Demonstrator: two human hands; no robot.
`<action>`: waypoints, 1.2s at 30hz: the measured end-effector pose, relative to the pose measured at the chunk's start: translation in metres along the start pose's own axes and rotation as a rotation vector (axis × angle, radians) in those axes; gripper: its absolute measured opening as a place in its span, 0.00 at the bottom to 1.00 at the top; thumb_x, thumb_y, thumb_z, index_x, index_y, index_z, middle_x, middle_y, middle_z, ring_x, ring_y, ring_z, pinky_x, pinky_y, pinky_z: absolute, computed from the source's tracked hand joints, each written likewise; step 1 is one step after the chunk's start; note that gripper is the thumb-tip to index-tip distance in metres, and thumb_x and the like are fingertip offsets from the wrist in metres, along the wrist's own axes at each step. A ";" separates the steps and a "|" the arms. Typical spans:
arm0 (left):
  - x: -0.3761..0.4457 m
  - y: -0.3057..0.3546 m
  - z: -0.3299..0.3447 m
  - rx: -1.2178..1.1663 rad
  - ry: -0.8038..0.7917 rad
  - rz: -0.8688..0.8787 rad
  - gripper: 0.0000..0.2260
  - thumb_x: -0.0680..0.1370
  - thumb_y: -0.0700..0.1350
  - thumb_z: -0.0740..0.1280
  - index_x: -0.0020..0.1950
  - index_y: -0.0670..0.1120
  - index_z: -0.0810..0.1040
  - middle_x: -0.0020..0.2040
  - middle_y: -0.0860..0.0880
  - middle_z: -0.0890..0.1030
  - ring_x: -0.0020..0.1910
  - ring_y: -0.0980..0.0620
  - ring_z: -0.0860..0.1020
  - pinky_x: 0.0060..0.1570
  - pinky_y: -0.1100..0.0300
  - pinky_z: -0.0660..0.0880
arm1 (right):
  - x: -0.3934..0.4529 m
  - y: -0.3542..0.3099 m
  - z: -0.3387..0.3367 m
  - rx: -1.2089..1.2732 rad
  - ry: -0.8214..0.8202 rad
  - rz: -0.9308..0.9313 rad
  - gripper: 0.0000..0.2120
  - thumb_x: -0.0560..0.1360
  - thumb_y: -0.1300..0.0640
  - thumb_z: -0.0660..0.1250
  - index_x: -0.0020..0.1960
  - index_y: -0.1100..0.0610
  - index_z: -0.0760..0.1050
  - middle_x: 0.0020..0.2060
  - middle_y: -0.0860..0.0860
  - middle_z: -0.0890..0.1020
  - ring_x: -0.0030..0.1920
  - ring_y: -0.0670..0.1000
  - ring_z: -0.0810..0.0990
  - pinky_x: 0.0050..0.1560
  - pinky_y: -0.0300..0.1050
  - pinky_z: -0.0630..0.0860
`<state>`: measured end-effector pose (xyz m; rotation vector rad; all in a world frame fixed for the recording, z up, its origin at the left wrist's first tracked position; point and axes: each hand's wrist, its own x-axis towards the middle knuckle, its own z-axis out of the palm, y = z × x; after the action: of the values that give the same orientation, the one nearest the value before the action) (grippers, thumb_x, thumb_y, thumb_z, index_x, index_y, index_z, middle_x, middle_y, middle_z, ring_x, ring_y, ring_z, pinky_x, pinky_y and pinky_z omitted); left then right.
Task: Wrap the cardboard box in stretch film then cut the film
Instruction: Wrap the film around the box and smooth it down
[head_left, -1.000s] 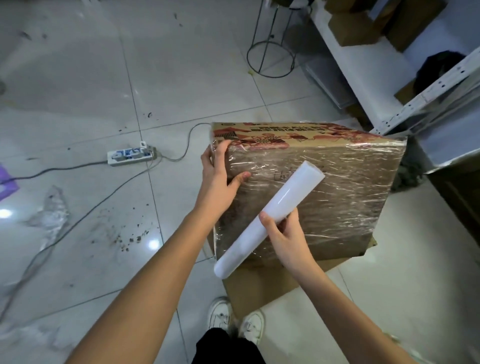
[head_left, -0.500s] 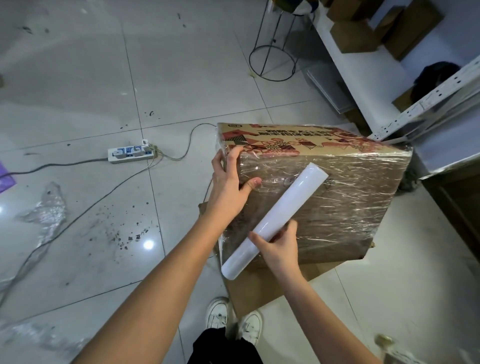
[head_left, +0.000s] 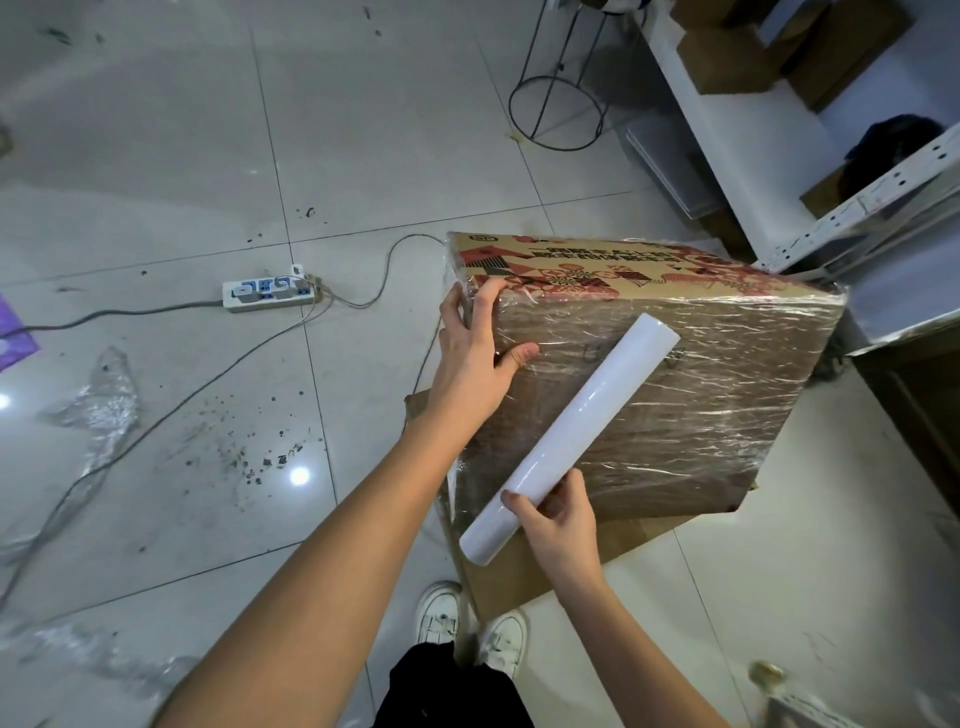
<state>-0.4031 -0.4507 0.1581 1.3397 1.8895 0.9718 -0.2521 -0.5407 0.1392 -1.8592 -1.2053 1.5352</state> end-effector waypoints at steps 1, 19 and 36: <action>-0.001 0.000 0.000 0.006 0.000 0.003 0.33 0.75 0.49 0.69 0.74 0.54 0.54 0.73 0.43 0.52 0.71 0.39 0.61 0.65 0.42 0.68 | -0.001 0.001 -0.003 -0.003 -0.005 0.002 0.17 0.68 0.59 0.74 0.51 0.51 0.71 0.45 0.48 0.80 0.45 0.45 0.80 0.43 0.37 0.76; -0.007 0.001 -0.002 0.000 -0.031 -0.010 0.32 0.75 0.50 0.68 0.74 0.54 0.55 0.74 0.42 0.51 0.72 0.39 0.59 0.66 0.41 0.67 | 0.000 0.007 -0.020 0.112 -0.192 0.008 0.23 0.68 0.67 0.73 0.55 0.46 0.71 0.50 0.50 0.79 0.52 0.49 0.79 0.54 0.47 0.78; 0.001 -0.003 -0.005 0.005 -0.037 0.017 0.32 0.74 0.51 0.69 0.70 0.61 0.51 0.73 0.43 0.51 0.72 0.40 0.60 0.66 0.41 0.67 | 0.003 0.005 -0.002 0.055 -0.067 0.056 0.21 0.62 0.61 0.79 0.49 0.50 0.73 0.43 0.50 0.81 0.46 0.49 0.81 0.50 0.47 0.79</action>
<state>-0.4092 -0.4520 0.1584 1.3692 1.8570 0.9449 -0.2484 -0.5404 0.1338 -1.8335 -1.1371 1.6560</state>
